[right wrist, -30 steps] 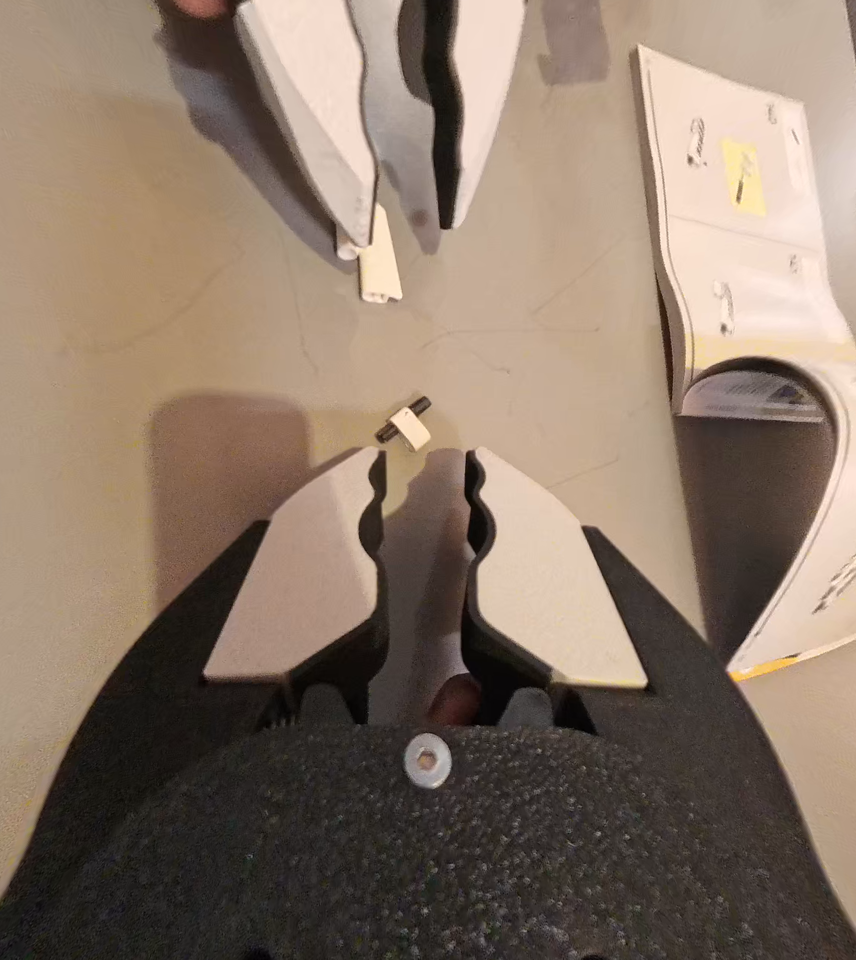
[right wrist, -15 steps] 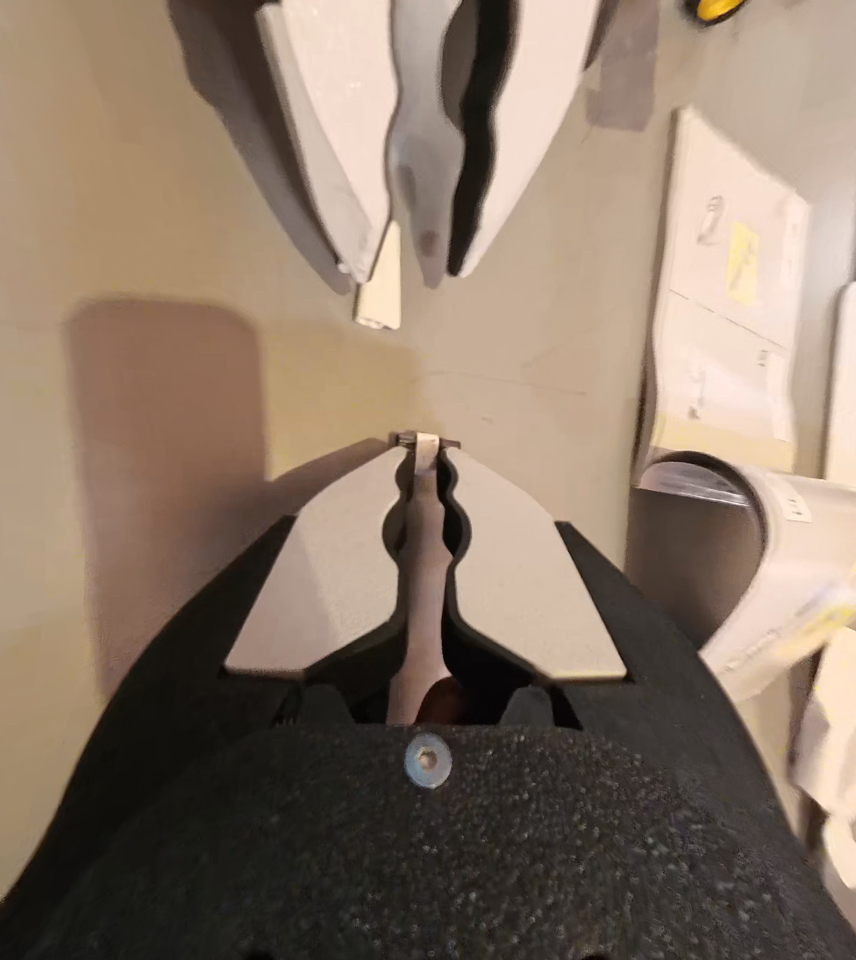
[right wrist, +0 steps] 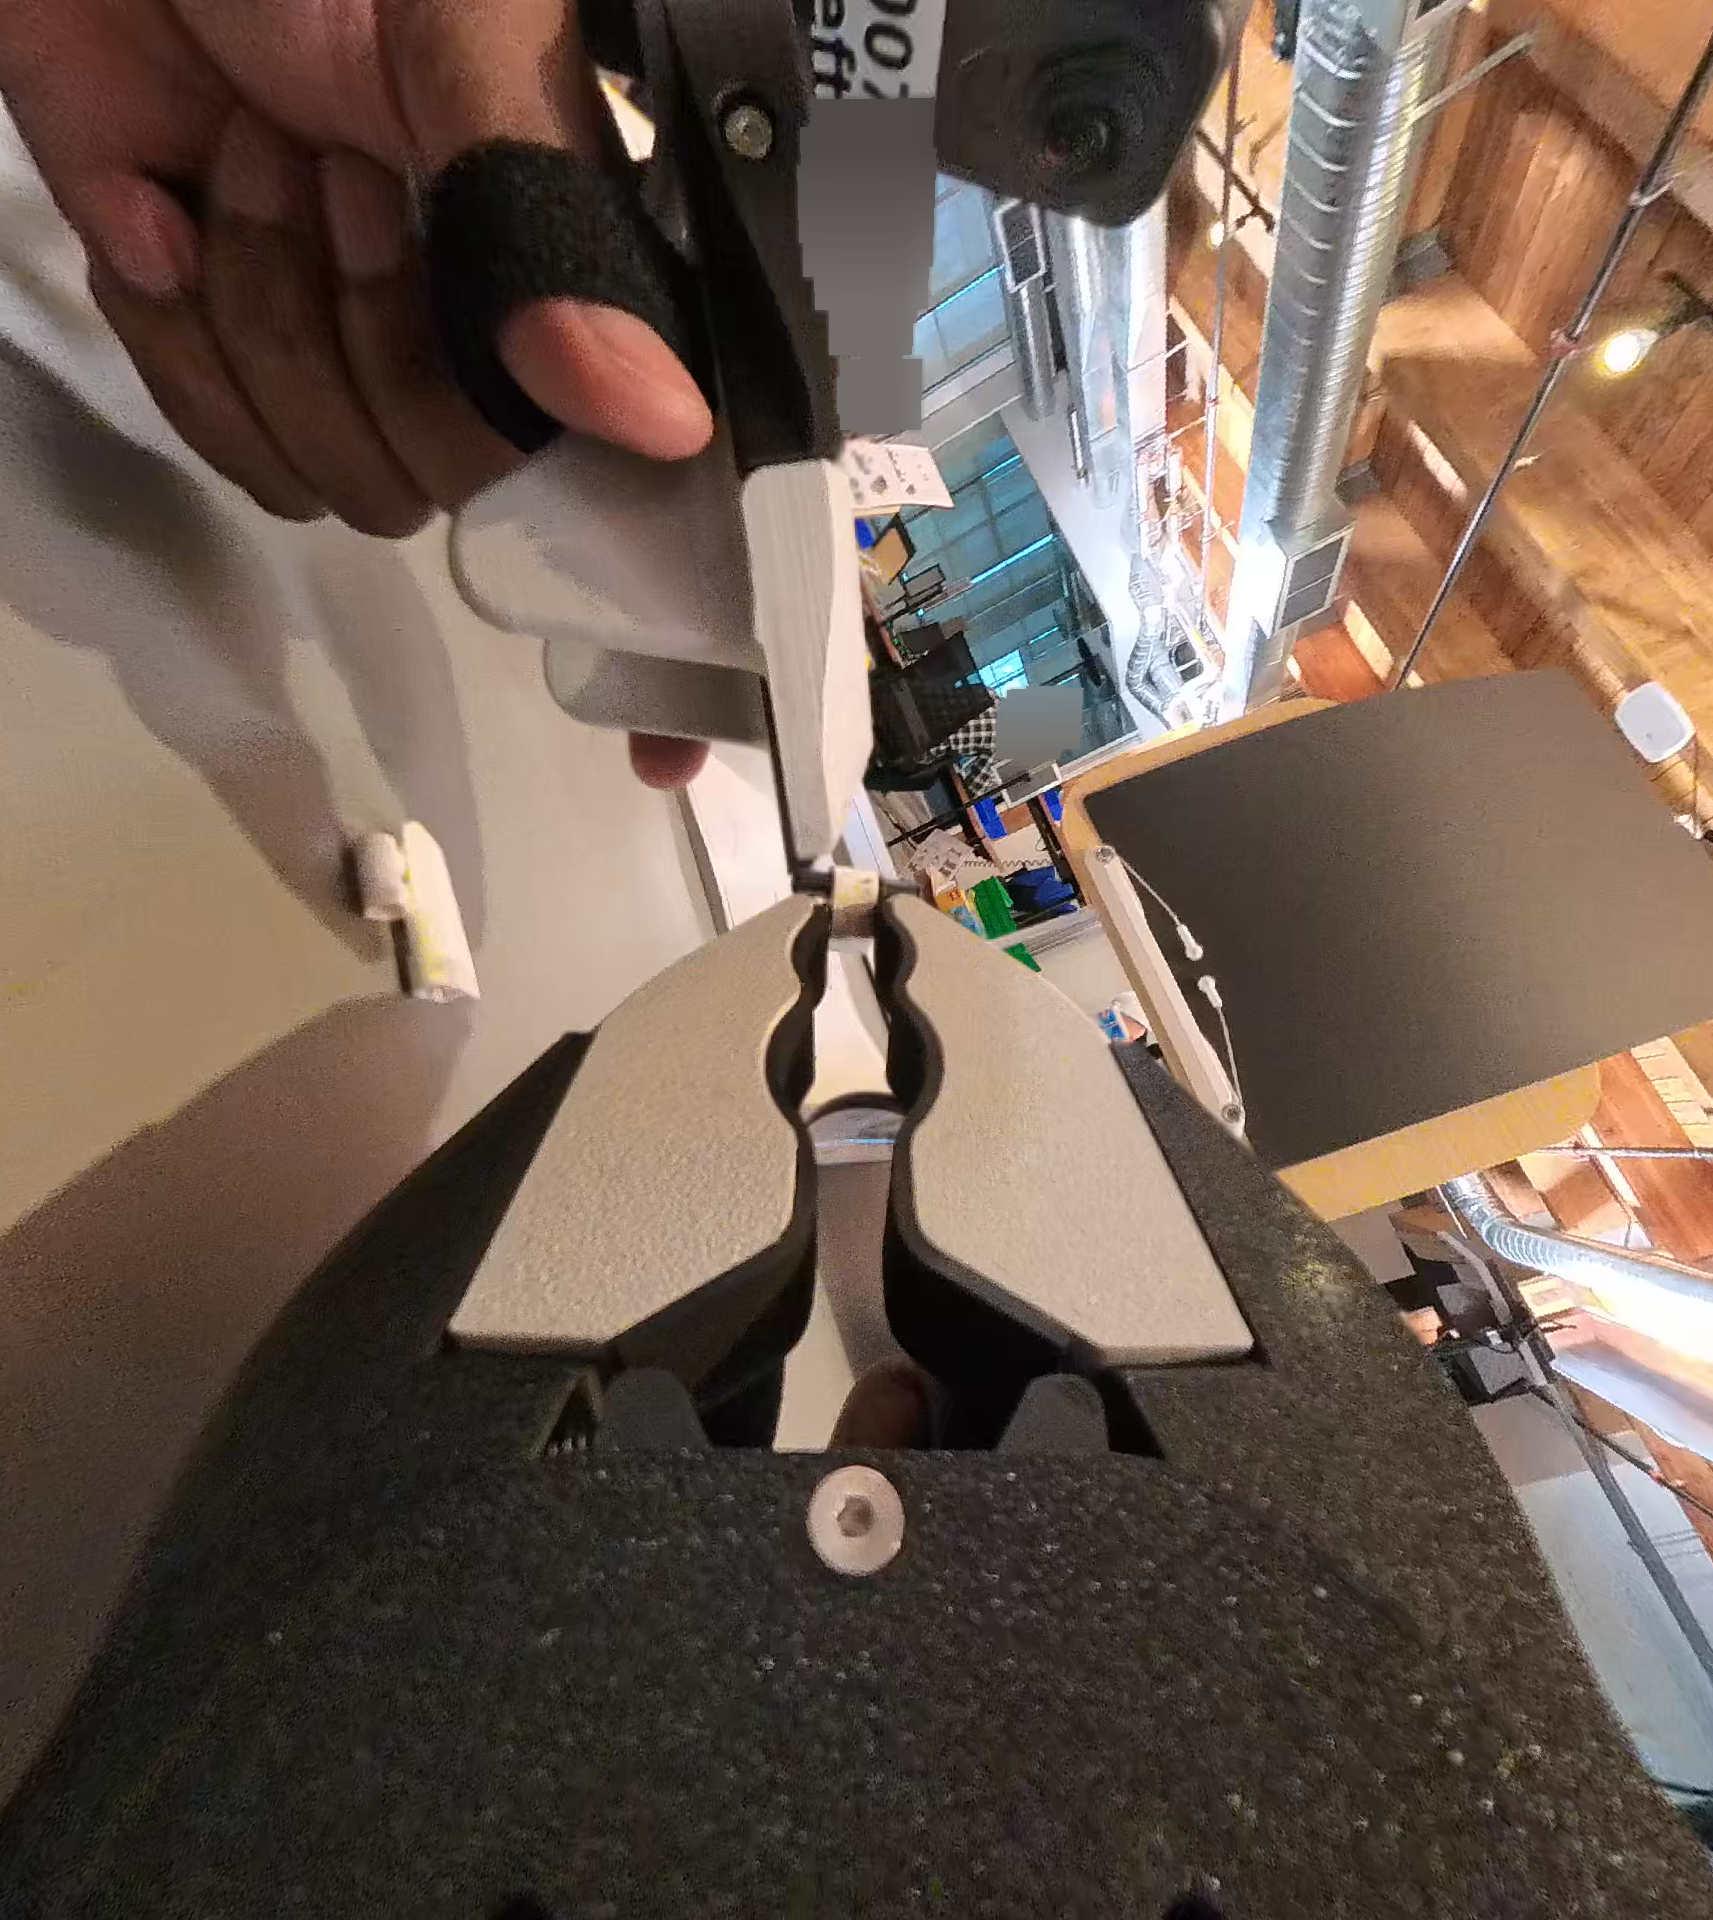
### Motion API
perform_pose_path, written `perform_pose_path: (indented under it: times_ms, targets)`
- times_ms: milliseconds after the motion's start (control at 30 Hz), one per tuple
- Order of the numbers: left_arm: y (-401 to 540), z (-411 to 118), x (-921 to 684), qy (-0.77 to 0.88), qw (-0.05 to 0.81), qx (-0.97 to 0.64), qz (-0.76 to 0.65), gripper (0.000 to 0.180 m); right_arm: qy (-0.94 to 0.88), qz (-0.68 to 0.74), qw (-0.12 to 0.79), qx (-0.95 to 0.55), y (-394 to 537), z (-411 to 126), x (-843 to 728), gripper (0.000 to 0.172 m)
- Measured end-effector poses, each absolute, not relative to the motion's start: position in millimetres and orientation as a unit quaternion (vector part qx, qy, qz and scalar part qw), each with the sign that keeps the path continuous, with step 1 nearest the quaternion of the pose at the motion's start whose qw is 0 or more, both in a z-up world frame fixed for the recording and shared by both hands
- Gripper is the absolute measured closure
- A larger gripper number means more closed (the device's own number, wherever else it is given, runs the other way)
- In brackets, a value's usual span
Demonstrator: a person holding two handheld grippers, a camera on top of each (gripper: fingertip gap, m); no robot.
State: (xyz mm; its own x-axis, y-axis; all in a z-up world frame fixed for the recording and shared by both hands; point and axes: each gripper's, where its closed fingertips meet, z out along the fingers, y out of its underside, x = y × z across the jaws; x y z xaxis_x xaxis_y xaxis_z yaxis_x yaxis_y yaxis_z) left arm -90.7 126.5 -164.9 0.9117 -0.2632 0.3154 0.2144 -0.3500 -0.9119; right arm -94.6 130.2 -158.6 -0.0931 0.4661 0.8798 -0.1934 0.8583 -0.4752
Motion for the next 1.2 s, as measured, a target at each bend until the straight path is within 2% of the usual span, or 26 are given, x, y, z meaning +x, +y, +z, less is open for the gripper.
perform_pose_path:
  times_ms: [200,300,367,567,667,767,967,1100,1200]
  targets:
    - [126,-167,-85,0.038,0.572,-0.797,-0.188,0.173,-0.696,0.25,0.668,-0.086,123,-162,-94,0.163]
    - [126,-168,-85,0.063,0.581,-0.797,-0.151,0.173,-0.701,0.268,0.654,-0.096,122,-163,-94,0.161]
    - [127,-169,-87,0.077,0.585,-0.8,-0.112,0.173,-0.717,0.283,0.629,-0.102,120,-168,-93,0.152]
    - [125,-185,-92,0.19,0.549,-0.811,0.075,0.173,-0.76,0.374,0.497,-0.187,128,-183,-83,0.145]
    - [123,-201,-88,0.29,0.486,-0.801,0.197,0.173,-0.774,0.423,0.396,-0.256,133,-190,-76,0.147]
    - [121,-218,-75,0.36,0.428,-0.791,0.25,0.173,-0.793,0.442,0.313,-0.279,130,-197,-66,0.147]
    - [116,-244,-61,0.391,0.369,-0.815,0.215,0.173,-0.847,0.381,0.218,-0.299,123,-229,-51,0.148]
    - [113,-243,-55,0.367,0.376,-0.838,0.147,0.172,-0.856,0.376,0.174,-0.309,120,-235,-42,0.148]
    - [111,-243,-55,0.355,0.379,-0.847,0.119,0.169,-0.85,0.384,0.174,-0.316,123,-232,-43,0.148]
